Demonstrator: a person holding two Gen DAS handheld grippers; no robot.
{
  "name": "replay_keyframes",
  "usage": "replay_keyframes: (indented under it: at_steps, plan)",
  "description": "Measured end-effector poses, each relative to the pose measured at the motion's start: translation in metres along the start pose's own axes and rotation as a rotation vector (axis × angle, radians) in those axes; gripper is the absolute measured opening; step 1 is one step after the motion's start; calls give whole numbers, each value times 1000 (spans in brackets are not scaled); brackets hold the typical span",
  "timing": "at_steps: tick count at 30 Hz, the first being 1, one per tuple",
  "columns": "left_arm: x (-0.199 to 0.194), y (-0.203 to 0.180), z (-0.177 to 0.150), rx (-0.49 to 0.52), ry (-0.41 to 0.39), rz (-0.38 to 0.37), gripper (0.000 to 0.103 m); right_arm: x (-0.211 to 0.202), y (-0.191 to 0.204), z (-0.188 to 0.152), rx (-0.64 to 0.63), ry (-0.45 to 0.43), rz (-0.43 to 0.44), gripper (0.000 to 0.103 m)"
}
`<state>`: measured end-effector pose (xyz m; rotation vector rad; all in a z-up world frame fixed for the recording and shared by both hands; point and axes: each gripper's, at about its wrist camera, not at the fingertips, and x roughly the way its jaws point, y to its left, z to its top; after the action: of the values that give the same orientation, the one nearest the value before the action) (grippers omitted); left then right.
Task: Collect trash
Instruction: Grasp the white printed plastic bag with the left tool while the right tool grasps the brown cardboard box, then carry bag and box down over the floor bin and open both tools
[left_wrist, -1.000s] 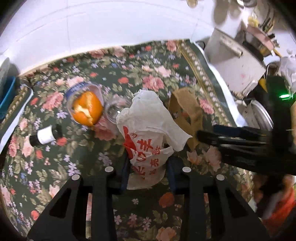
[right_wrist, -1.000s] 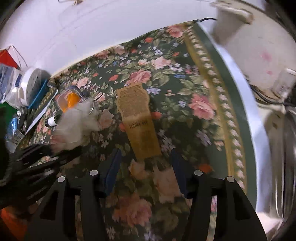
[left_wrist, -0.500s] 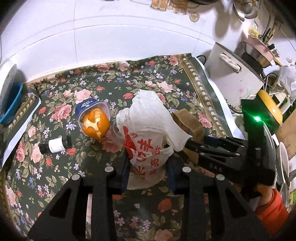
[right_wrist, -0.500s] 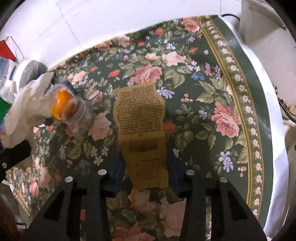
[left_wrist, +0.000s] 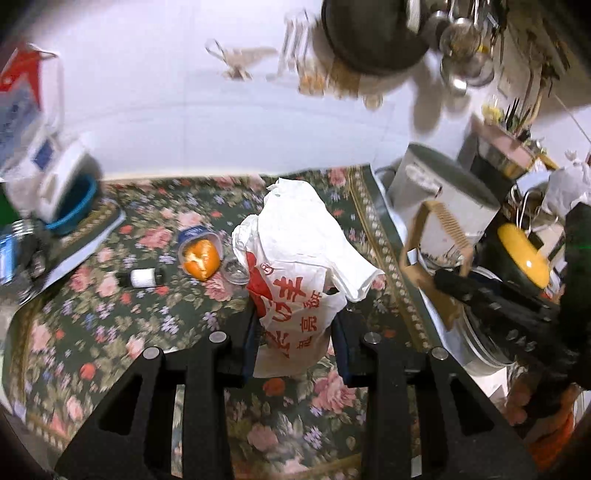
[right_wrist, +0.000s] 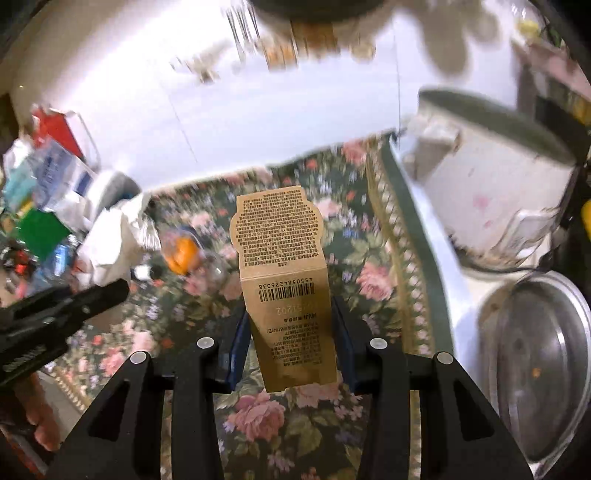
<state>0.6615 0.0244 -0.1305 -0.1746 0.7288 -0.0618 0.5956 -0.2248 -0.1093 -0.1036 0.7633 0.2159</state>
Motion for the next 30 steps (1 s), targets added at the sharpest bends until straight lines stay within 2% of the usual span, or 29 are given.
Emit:
replay_keyframes:
  at_steps: [7, 14, 22, 30]
  plan:
    - [-78, -14, -18, -1, -95, 70, 34, -76, 11, 4, -50, -117, 64, 38]
    - [-127, 4, -45, -14, -126, 77, 34, -114, 42, -13, -69, -177, 117, 38]
    - [-183, 47, -92, 12, -139, 27, 34, -138, 92, -62, -33, -179, 88, 38]
    - [-244, 94, -152, 52, -102, -11, 34, -172, 156, -128, 33, -178, 29, 38]
